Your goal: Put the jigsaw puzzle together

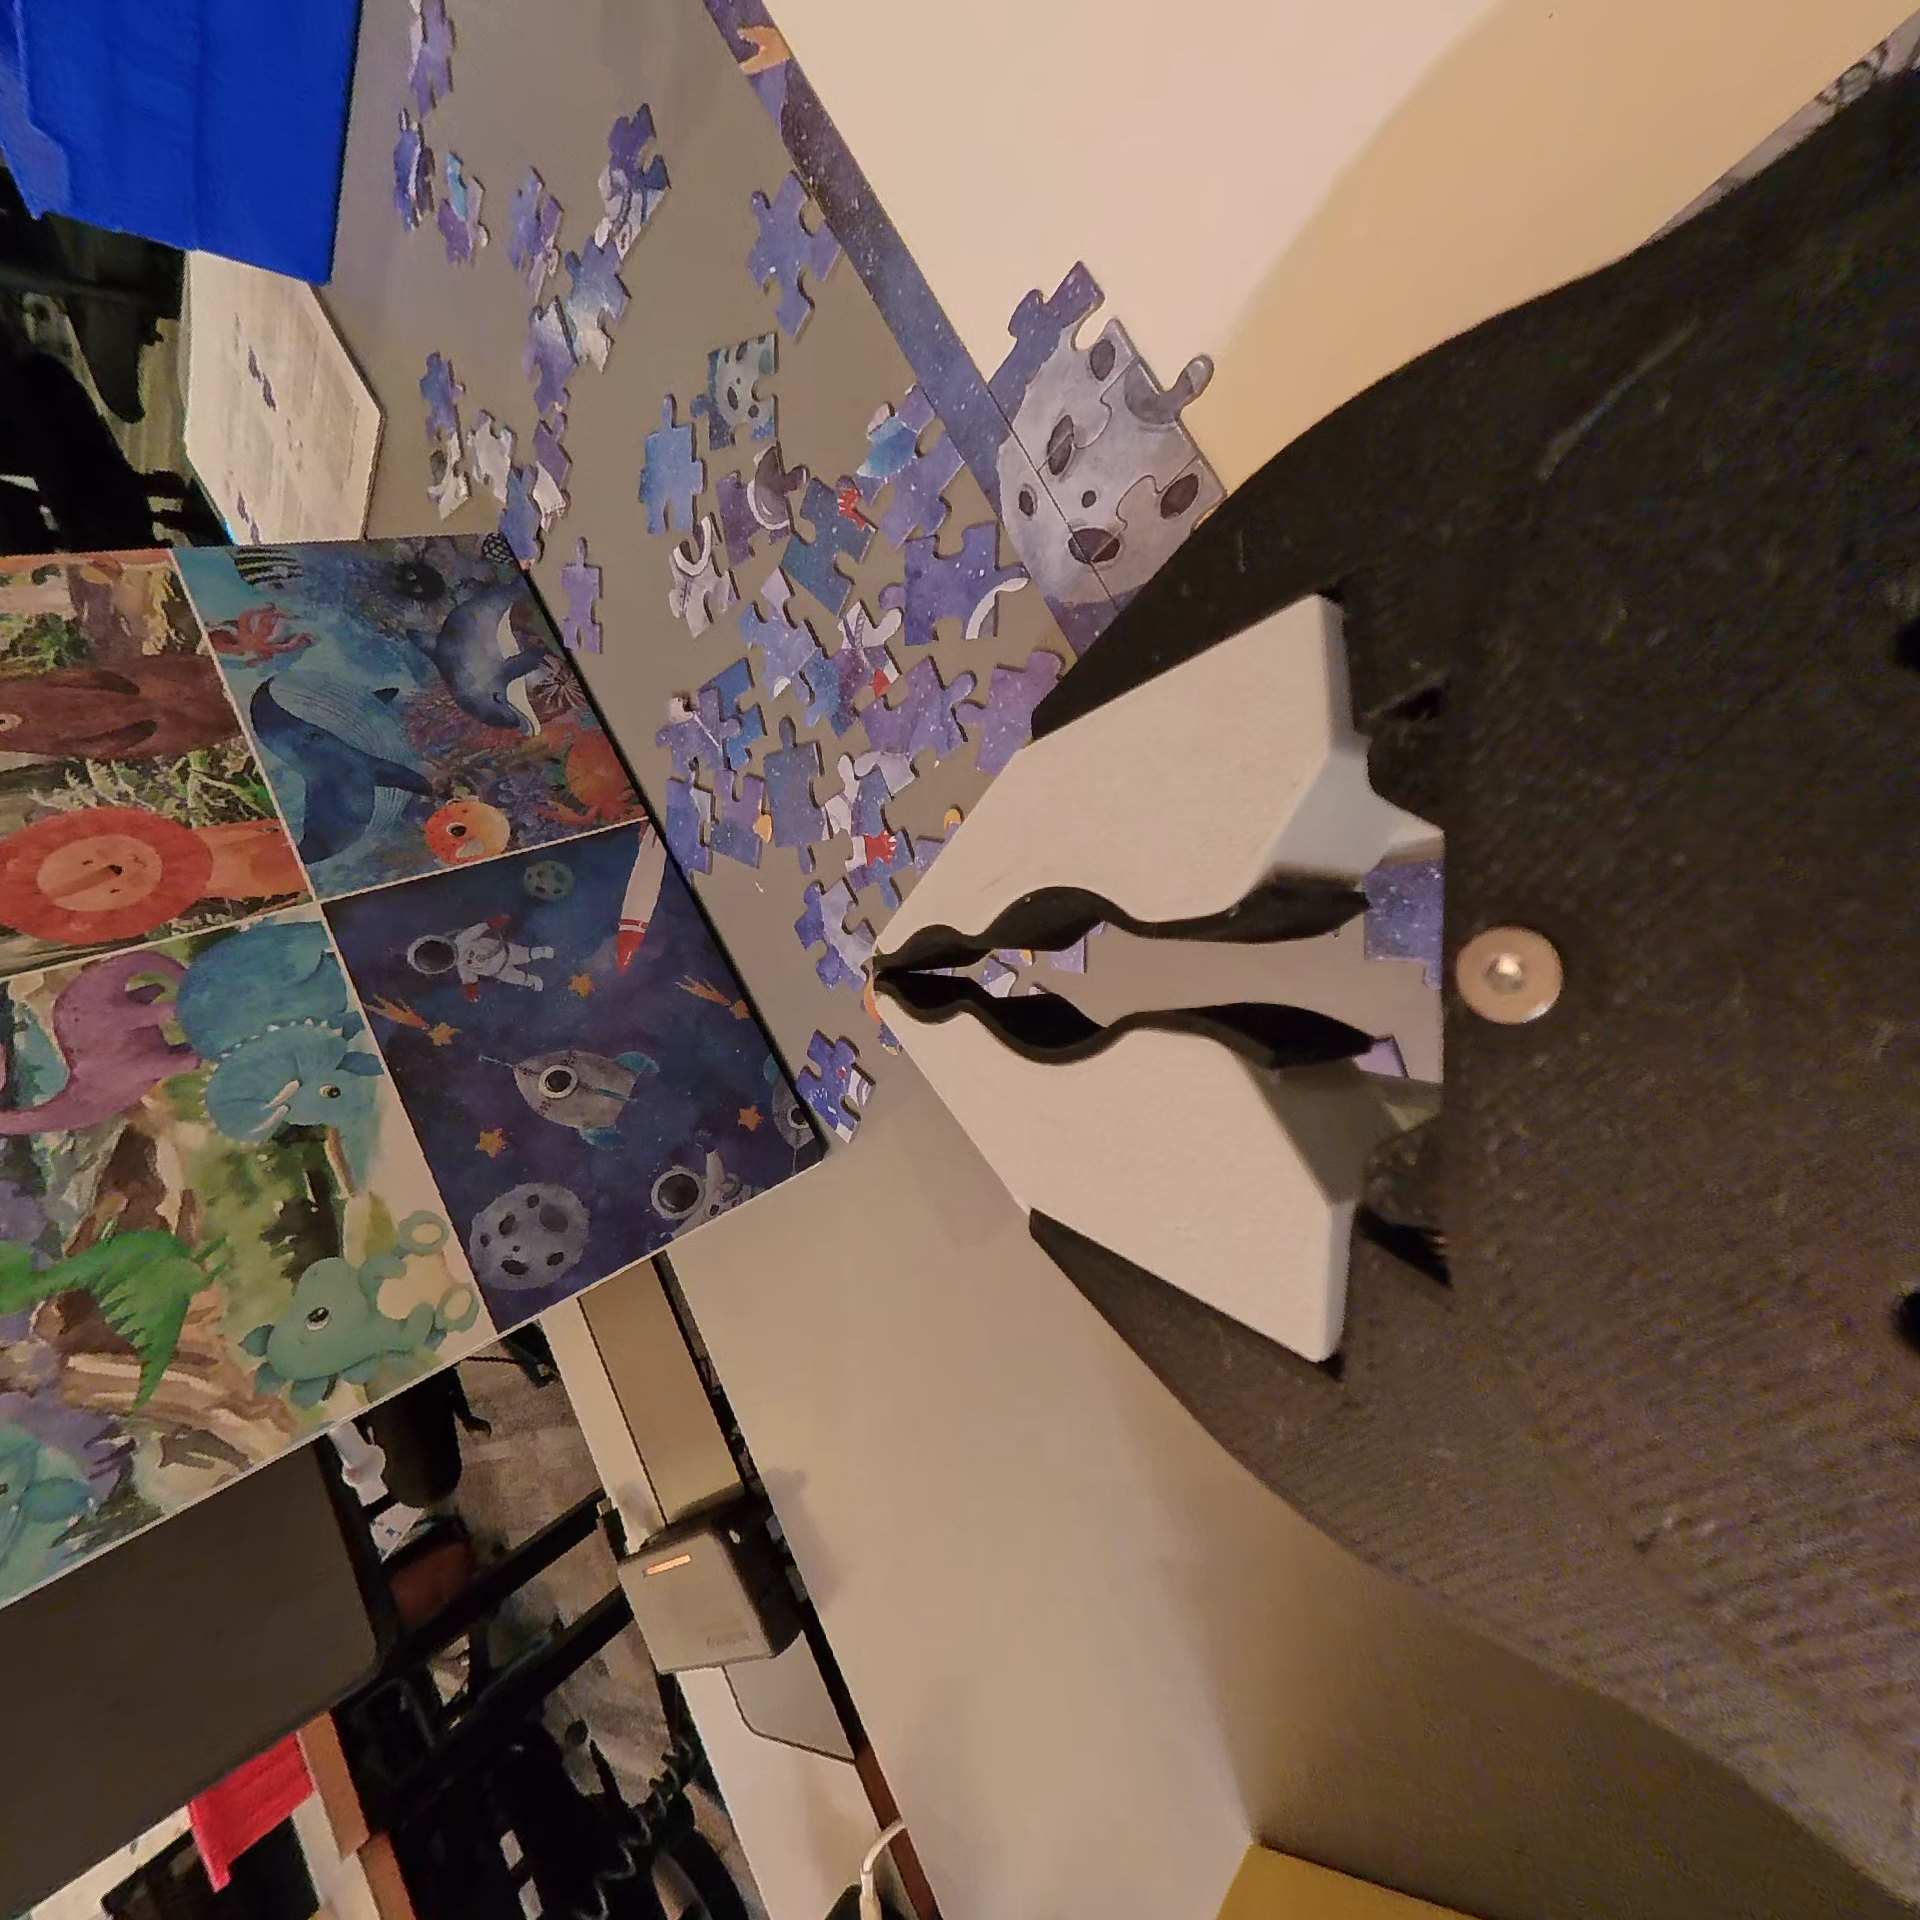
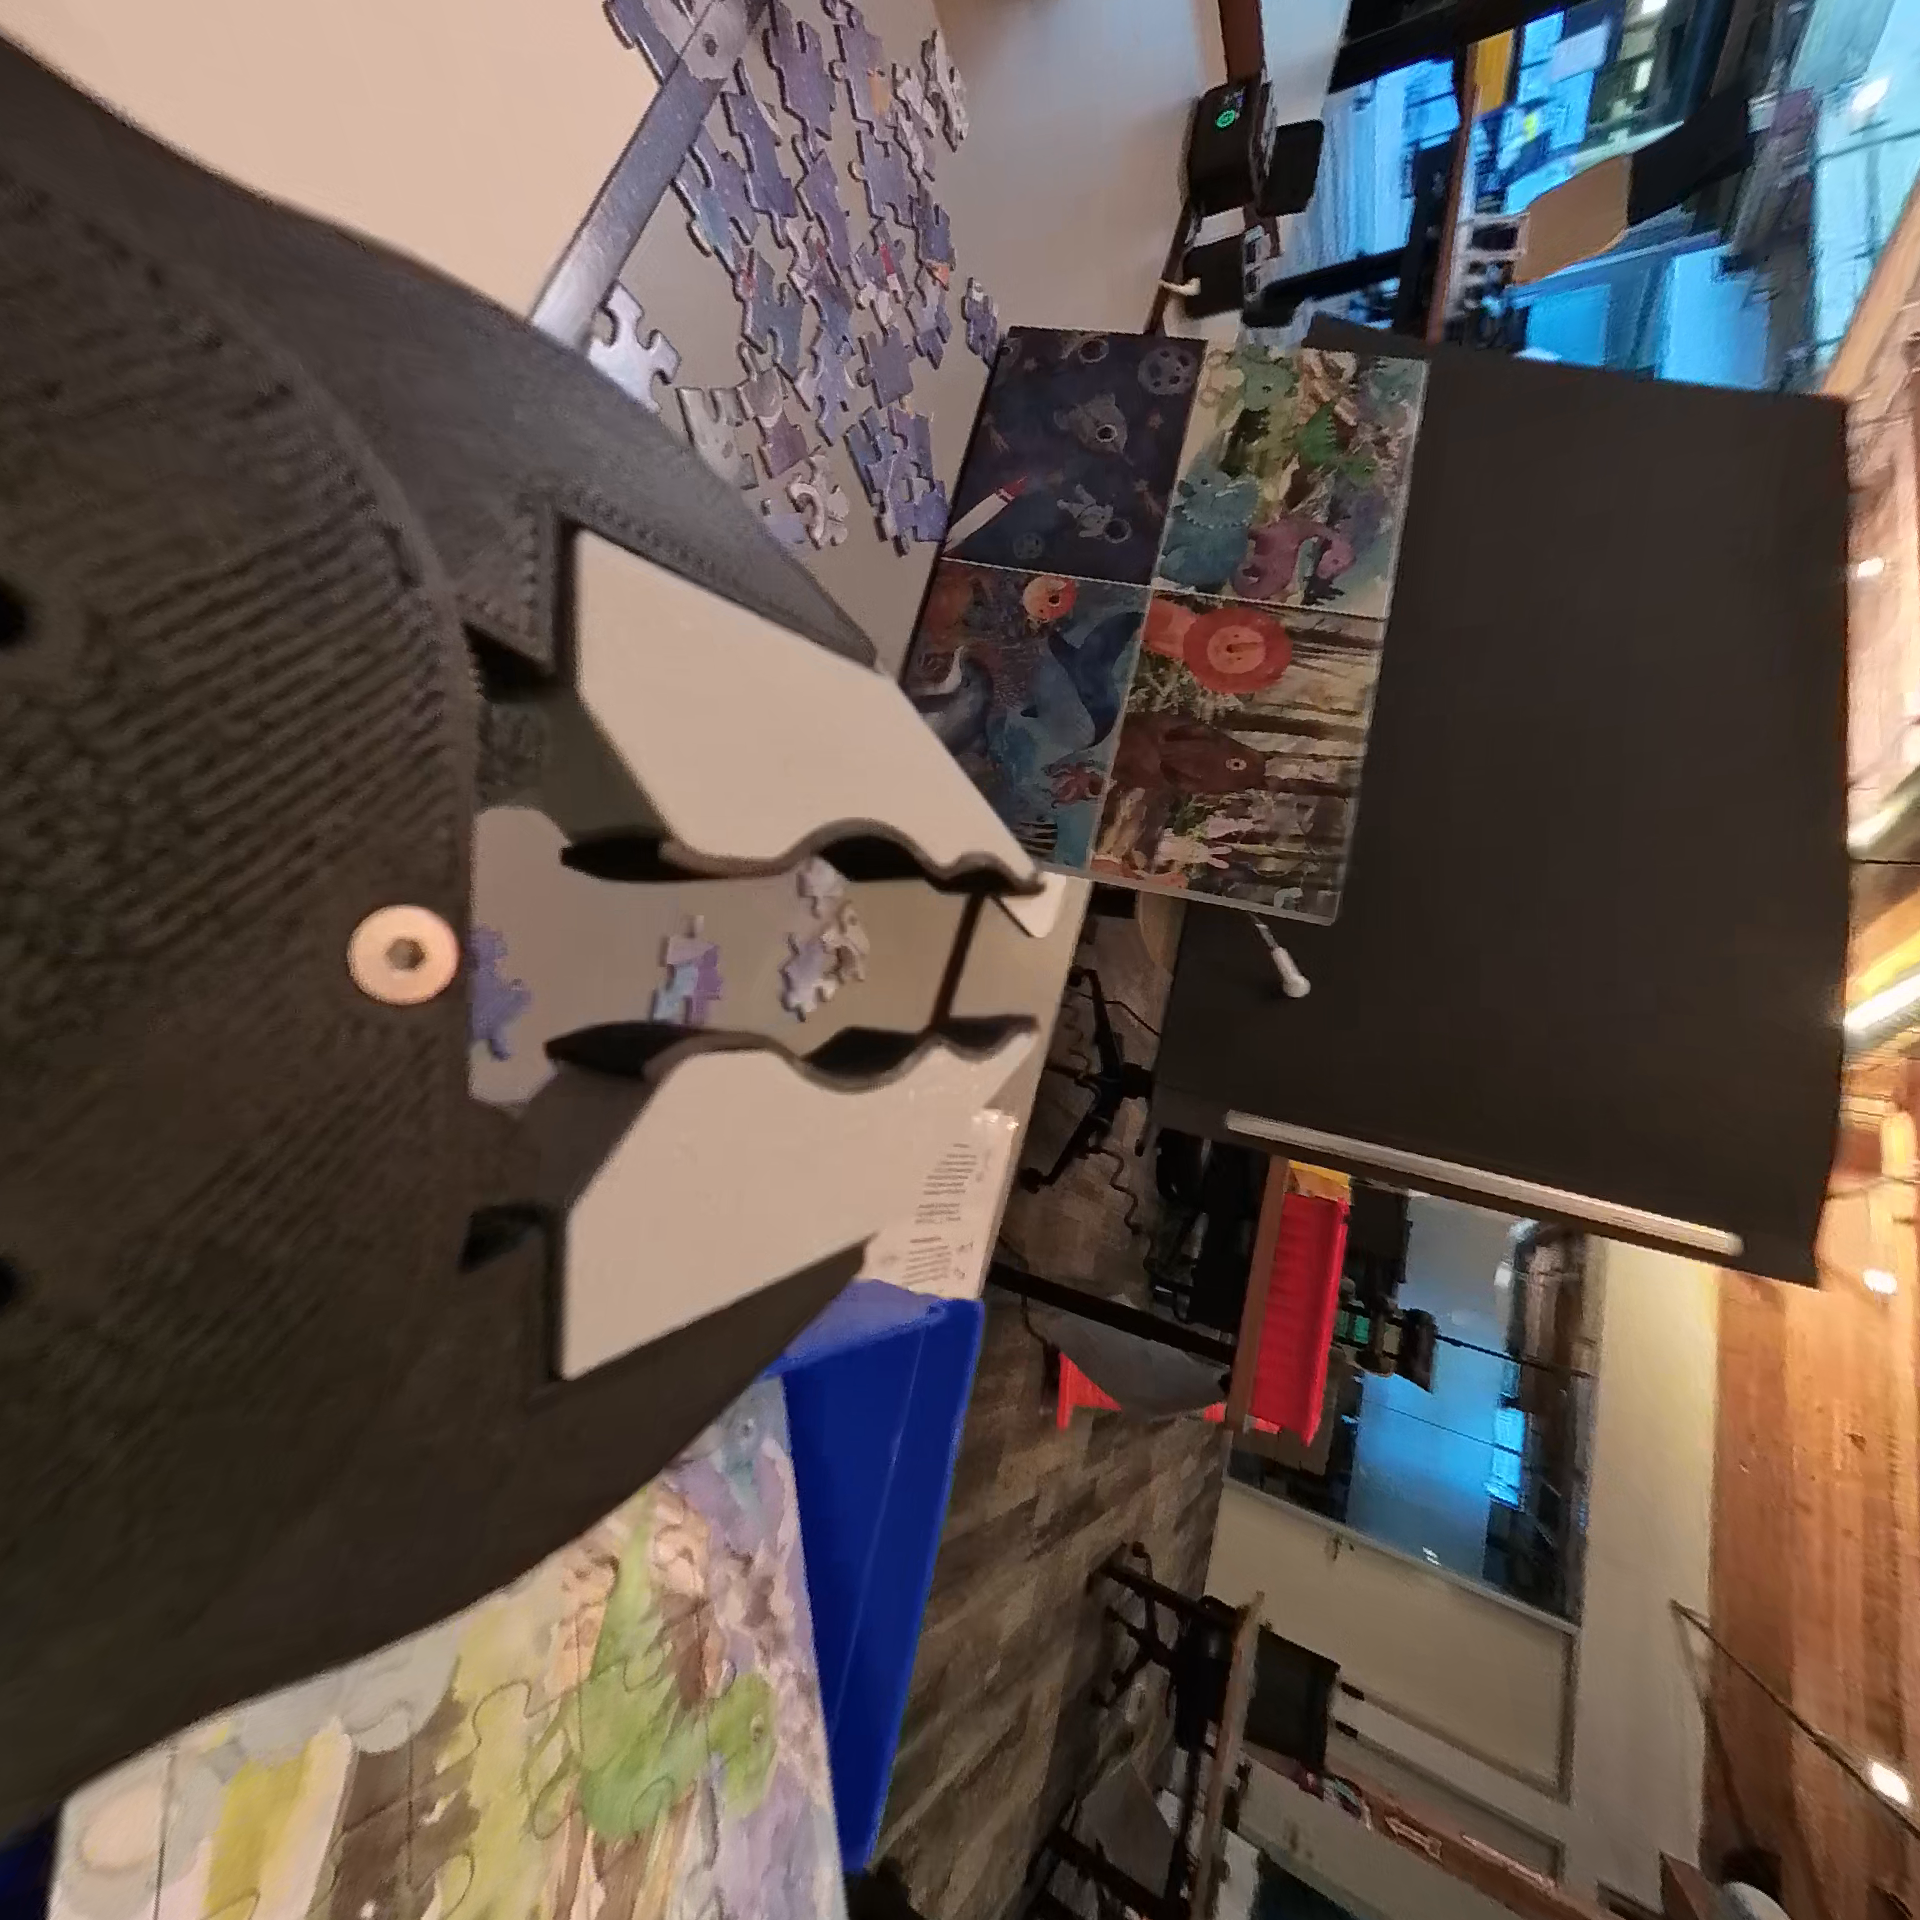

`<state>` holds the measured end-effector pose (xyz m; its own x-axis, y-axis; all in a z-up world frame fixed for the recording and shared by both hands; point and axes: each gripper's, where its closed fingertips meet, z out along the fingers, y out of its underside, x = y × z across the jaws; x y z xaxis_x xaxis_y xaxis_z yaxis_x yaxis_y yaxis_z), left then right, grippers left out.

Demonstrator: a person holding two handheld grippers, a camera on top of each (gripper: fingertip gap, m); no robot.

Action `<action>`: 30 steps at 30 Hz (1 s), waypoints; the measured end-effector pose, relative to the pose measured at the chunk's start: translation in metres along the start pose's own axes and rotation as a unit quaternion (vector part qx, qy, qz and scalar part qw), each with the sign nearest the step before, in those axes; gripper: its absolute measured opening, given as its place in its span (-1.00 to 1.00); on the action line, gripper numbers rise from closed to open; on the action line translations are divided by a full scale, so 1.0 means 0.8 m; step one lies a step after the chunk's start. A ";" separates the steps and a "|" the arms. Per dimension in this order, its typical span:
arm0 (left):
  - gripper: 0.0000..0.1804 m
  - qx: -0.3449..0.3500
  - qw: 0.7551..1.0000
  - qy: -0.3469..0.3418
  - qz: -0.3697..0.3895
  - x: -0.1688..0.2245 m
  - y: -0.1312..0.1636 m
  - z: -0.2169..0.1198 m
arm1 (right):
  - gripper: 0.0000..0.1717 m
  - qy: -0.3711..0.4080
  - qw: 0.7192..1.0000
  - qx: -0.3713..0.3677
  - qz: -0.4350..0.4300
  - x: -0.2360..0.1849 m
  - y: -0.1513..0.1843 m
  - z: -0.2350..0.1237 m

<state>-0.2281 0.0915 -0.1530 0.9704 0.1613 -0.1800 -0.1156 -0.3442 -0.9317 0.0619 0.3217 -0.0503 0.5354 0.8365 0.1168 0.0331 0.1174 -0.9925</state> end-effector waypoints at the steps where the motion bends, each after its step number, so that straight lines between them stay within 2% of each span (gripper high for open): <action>1: -1.00 0.000 1.000 0.001 -0.001 0.000 0.000 0.000 | -0.63 0.000 1.000 -0.031 0.005 0.002 0.014 0.004; 3: -1.00 0.001 1.000 0.000 -0.002 0.000 -0.001 0.000 | -0.43 0.008 0.994 -0.110 0.011 0.012 0.052 0.006; 6: -1.00 0.004 1.000 0.002 -0.006 -0.001 -0.002 -0.001 | -0.37 0.025 0.981 -0.191 0.021 0.025 0.096 -0.004; 9: -1.00 0.004 1.000 0.003 -0.007 0.000 -0.001 -0.001 | -0.39 0.020 0.976 -0.208 0.057 0.022 0.114 -0.020; 13: -1.00 -0.003 1.000 0.005 -0.004 0.002 0.002 0.000 | -0.33 -0.026 0.968 -0.205 0.143 0.001 0.133 -0.034; 22: -1.00 0.000 1.000 0.003 -0.005 0.001 0.001 0.000 | -0.39 0.074 0.948 -0.275 0.143 0.042 0.182 -0.069; 26: -1.00 -0.001 1.000 0.003 -0.003 0.001 0.001 0.000 | -0.51 0.090 0.943 -0.294 0.130 0.051 0.191 -0.074; 30: -1.00 -0.001 1.000 0.004 -0.004 0.002 0.001 0.000 | -0.49 0.095 0.932 -0.330 0.114 0.050 0.208 -0.076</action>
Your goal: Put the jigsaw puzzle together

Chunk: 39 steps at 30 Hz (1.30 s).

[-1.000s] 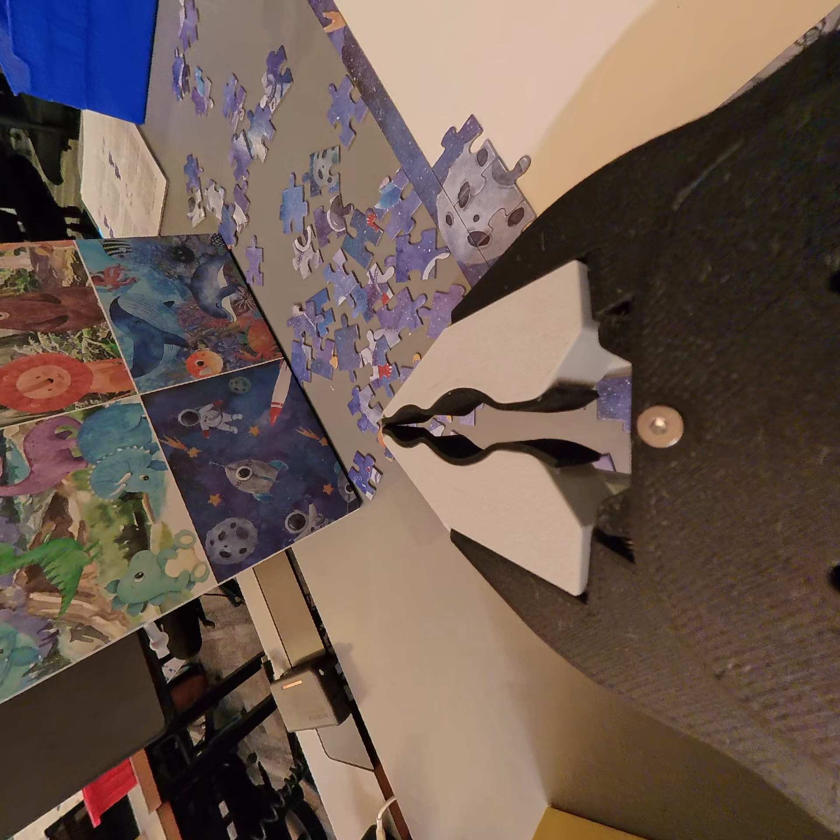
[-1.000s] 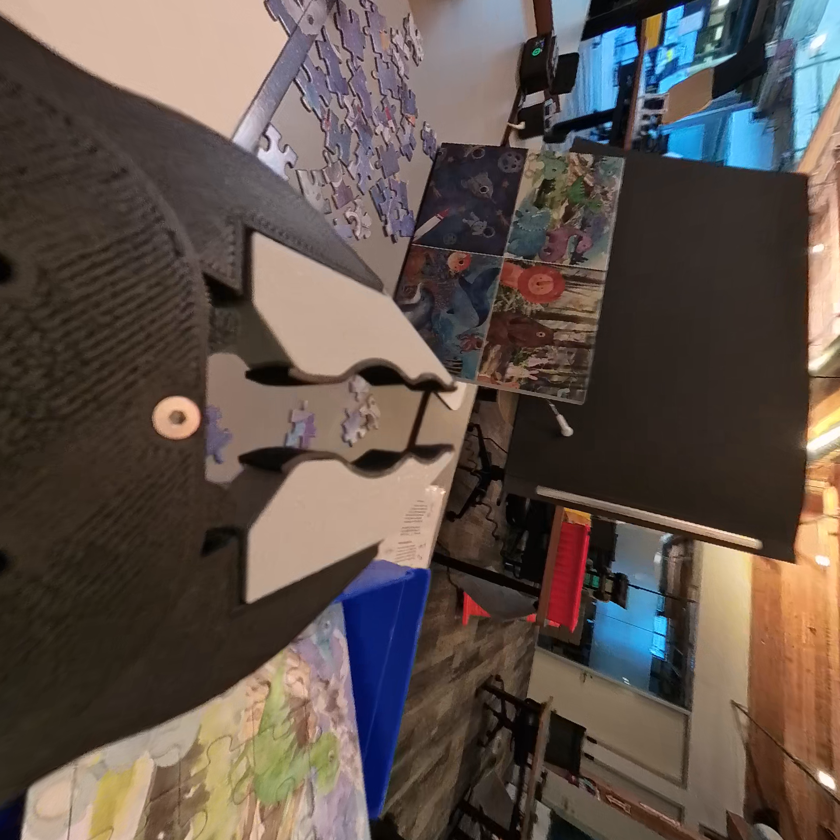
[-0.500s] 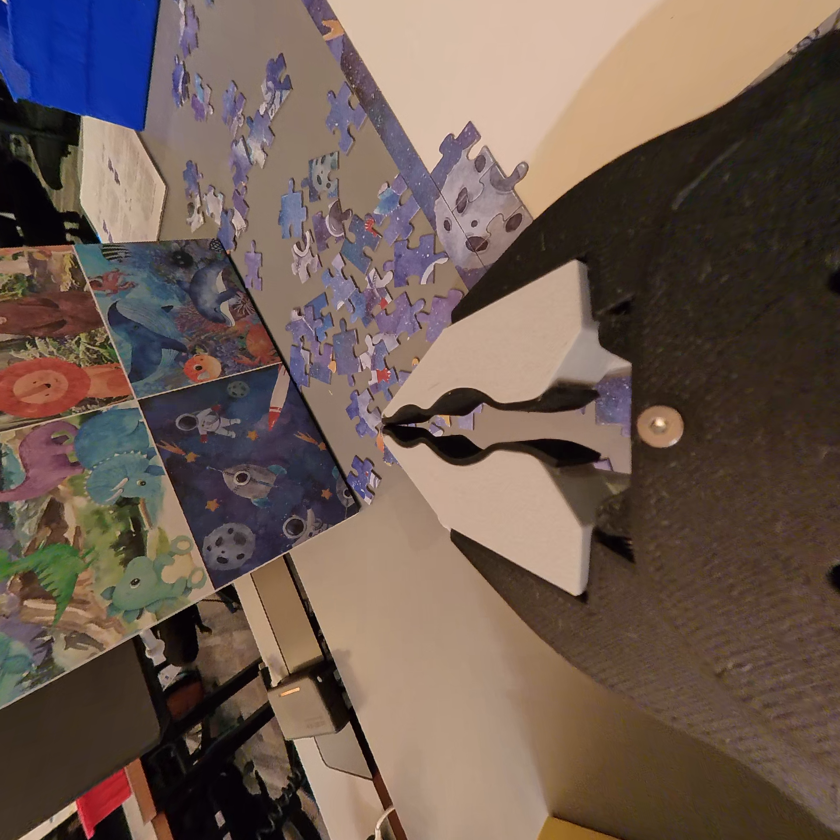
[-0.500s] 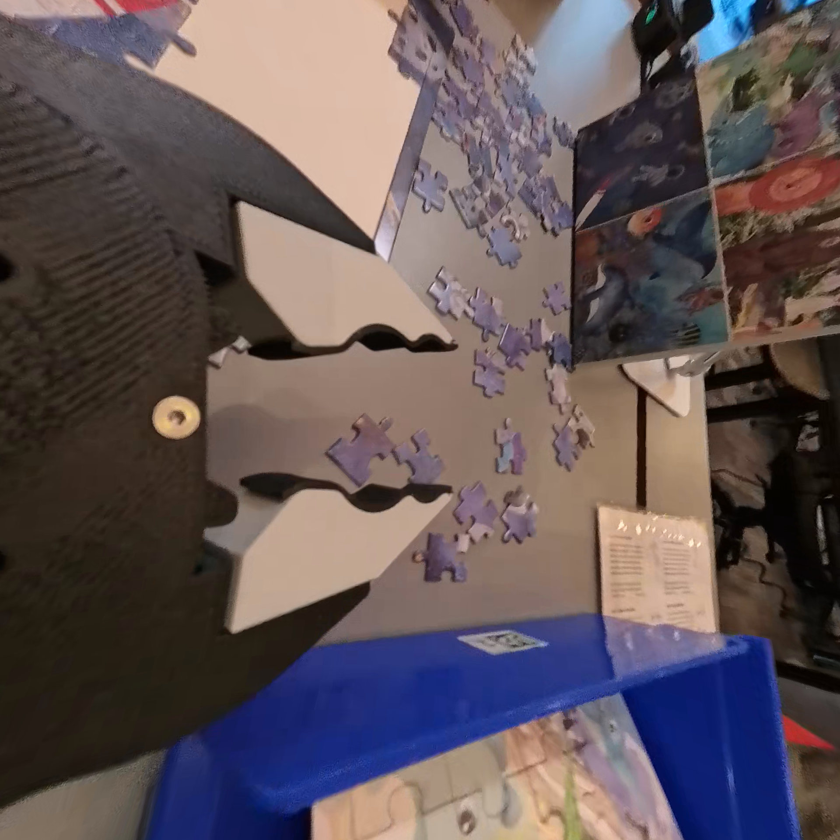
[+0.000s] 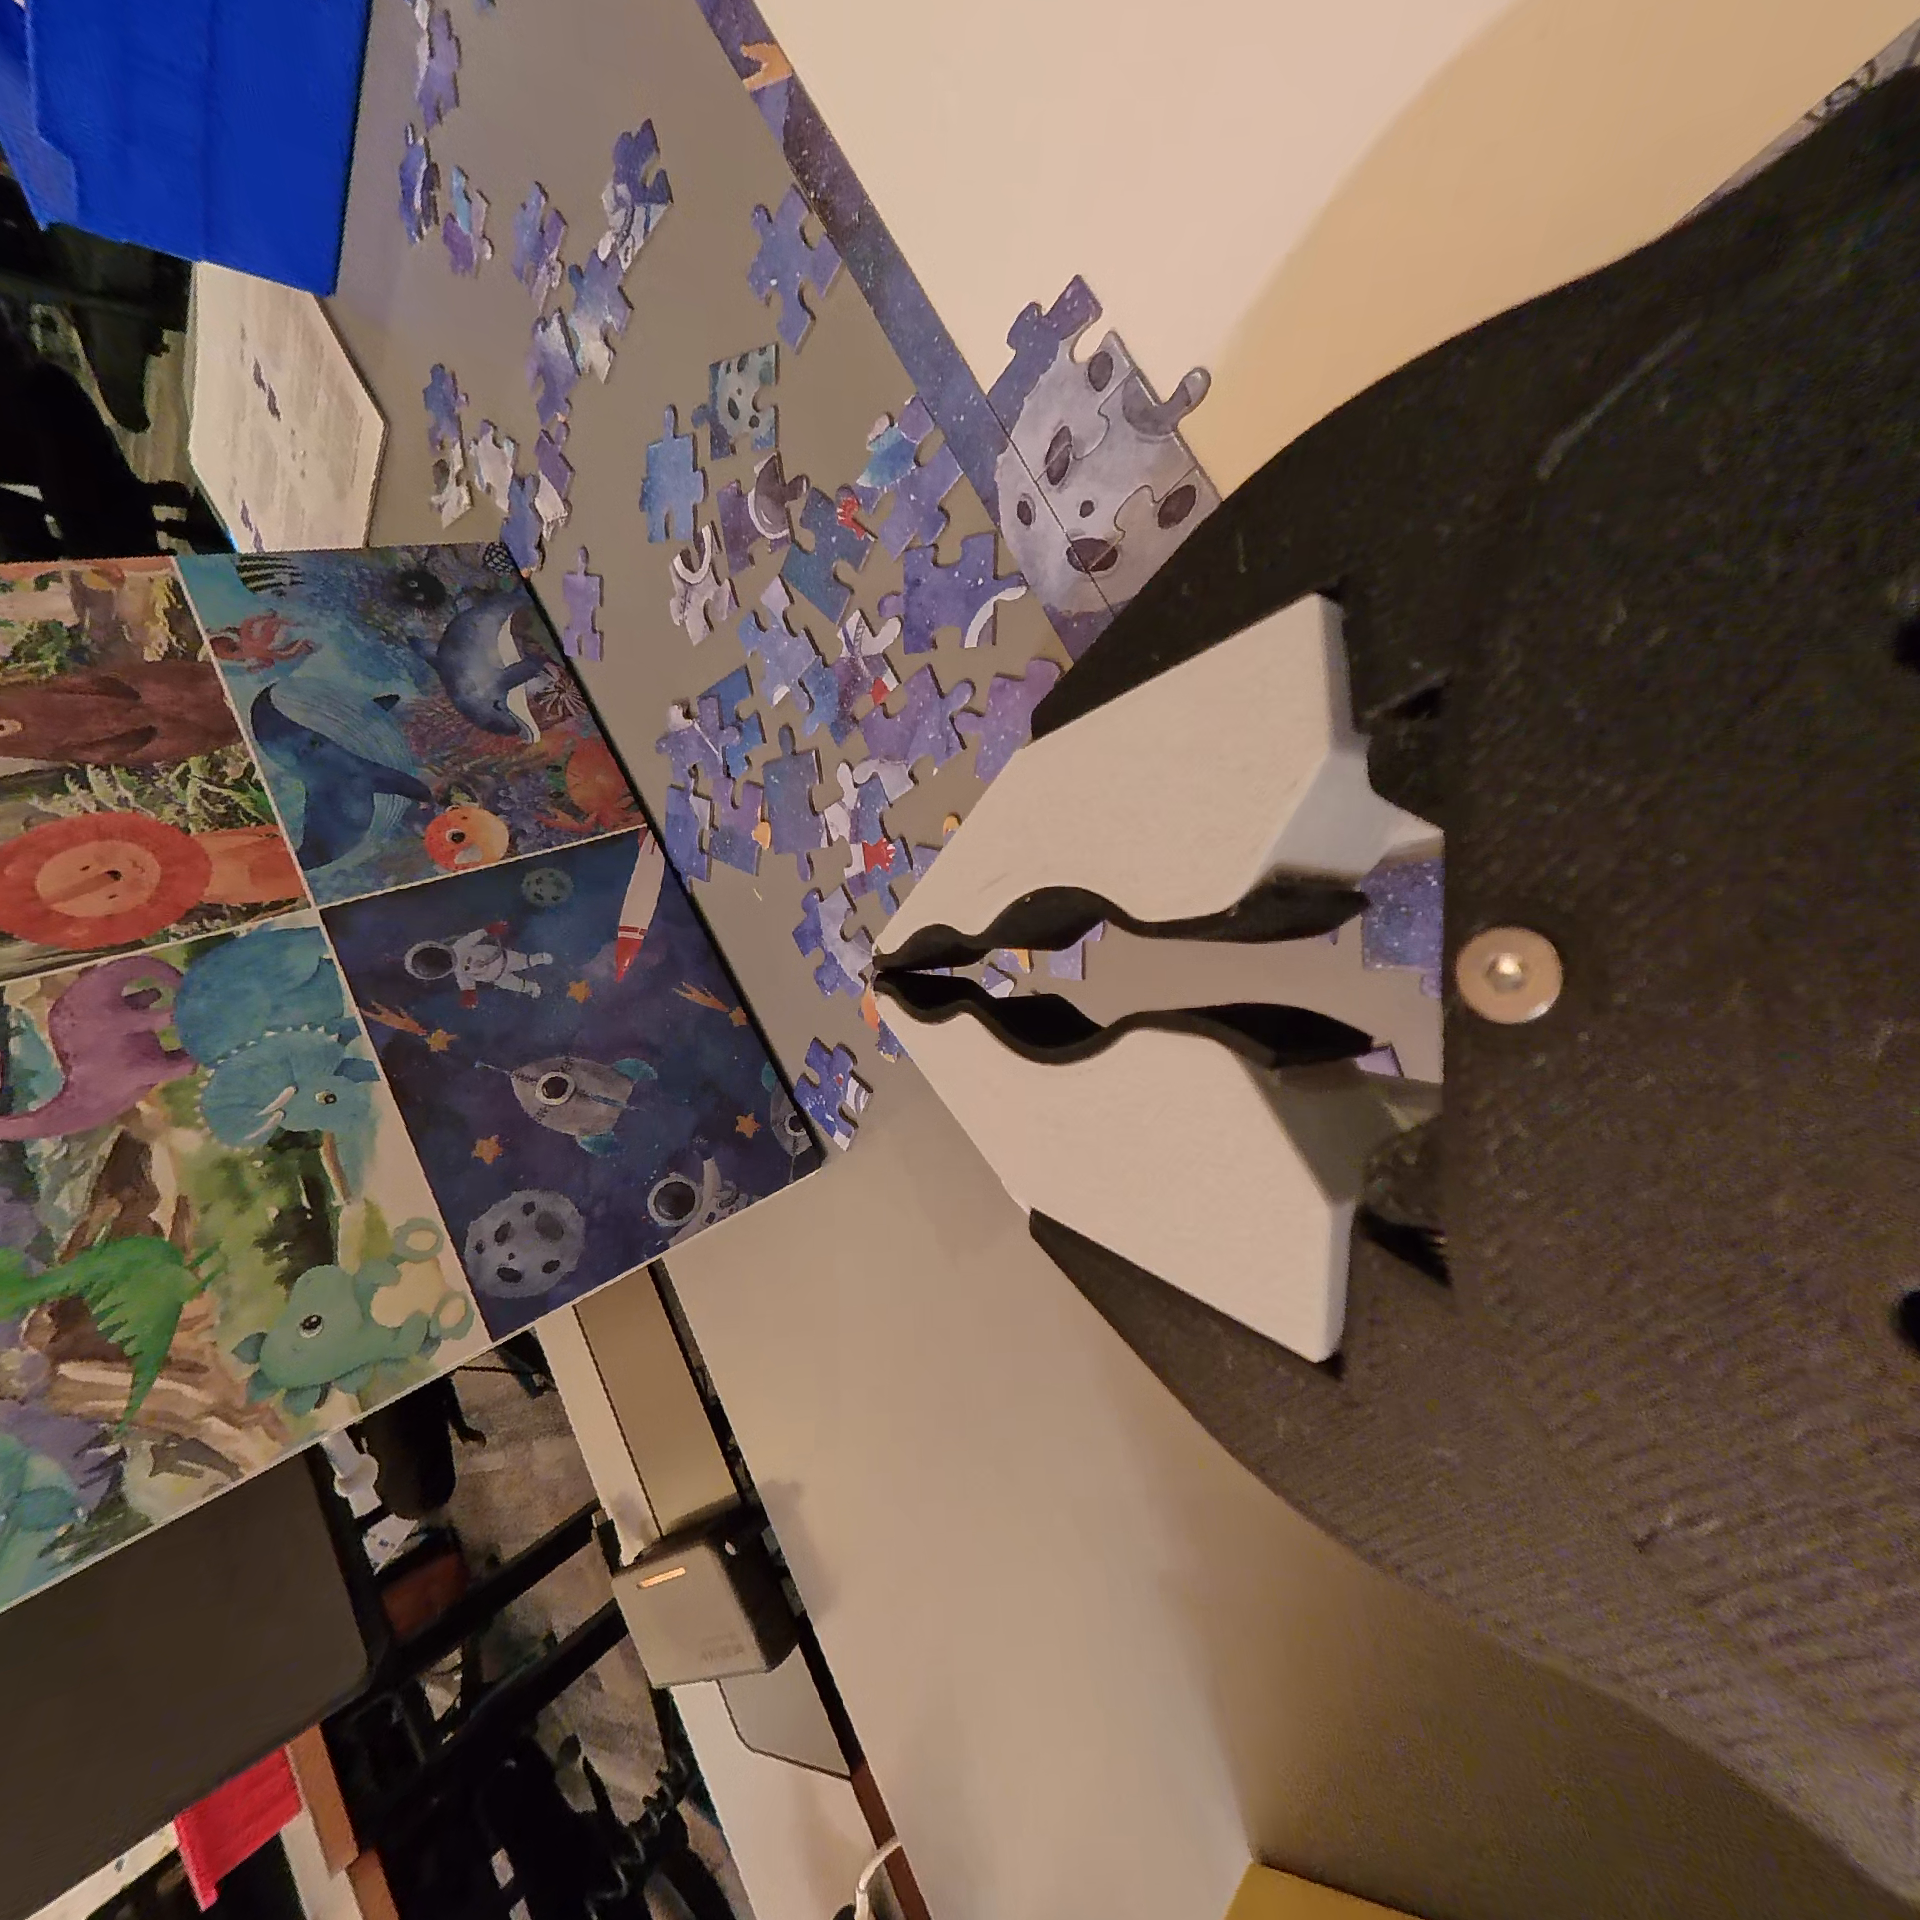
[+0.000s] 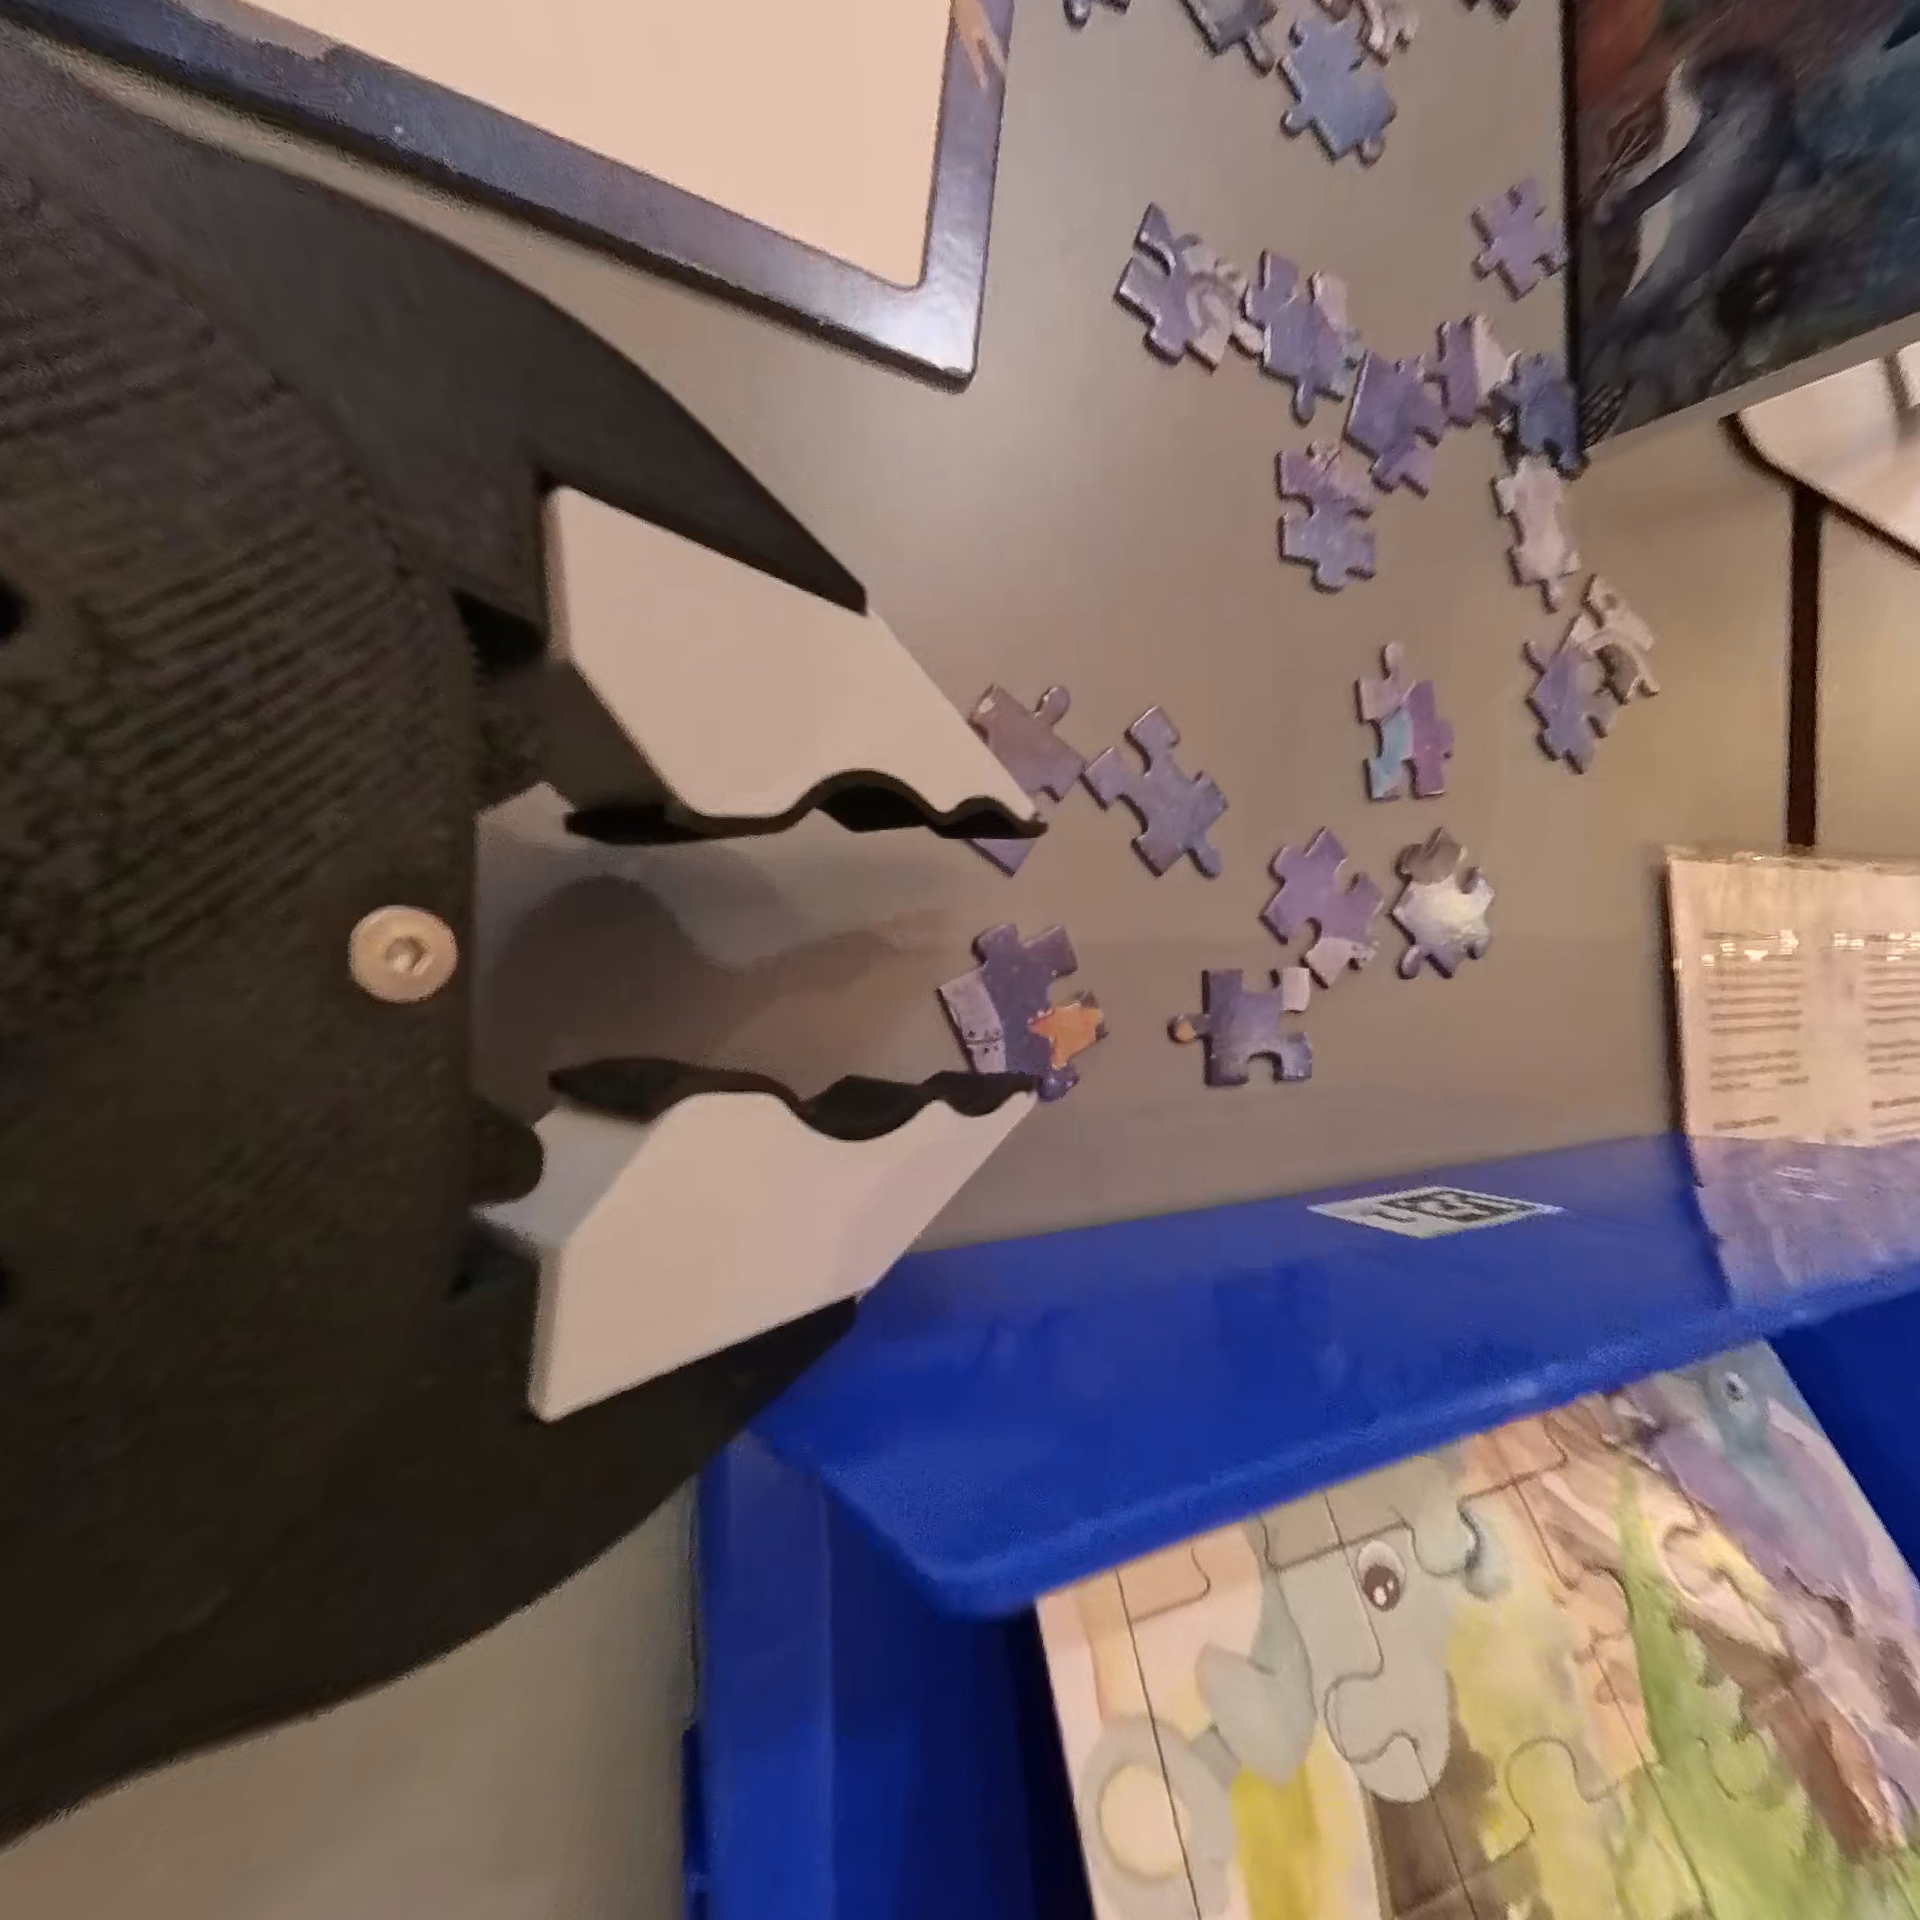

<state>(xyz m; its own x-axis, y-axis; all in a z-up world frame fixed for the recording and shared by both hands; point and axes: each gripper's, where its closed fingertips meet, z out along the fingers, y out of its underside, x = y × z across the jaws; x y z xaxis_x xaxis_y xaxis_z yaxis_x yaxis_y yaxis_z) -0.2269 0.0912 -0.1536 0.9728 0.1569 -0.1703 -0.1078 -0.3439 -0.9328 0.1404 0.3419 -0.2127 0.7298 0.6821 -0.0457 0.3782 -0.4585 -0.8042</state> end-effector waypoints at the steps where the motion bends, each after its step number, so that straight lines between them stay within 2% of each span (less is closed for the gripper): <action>1: -1.00 0.000 1.000 0.000 0.000 0.000 0.000 0.000 | -0.48 0.000 1.000 -0.007 -0.001 0.000 0.003 0.002; 11: -1.00 0.001 1.000 0.002 0.000 0.001 0.000 0.000 | -0.50 -0.013 0.999 -0.033 0.002 -0.005 0.013 0.007; 17: -1.00 0.000 1.000 0.001 0.001 0.001 0.000 0.000 | -0.64 -0.105 0.994 -0.044 0.001 -0.041 0.016 0.005; 24: -1.00 0.000 1.000 0.001 0.001 0.001 0.000 0.000 | -0.67 -0.035 0.999 0.016 -0.010 -0.008 -0.011 -0.014; 31: -1.00 -0.001 1.000 0.001 0.003 0.001 0.000 0.001 | -0.61 -0.001 0.999 -0.022 -0.027 0.002 0.006 -0.004; 39: -1.00 -0.001 1.000 0.002 0.003 0.003 0.000 0.001 | -0.51 -0.006 0.999 -0.036 -0.035 -0.001 0.014 0.005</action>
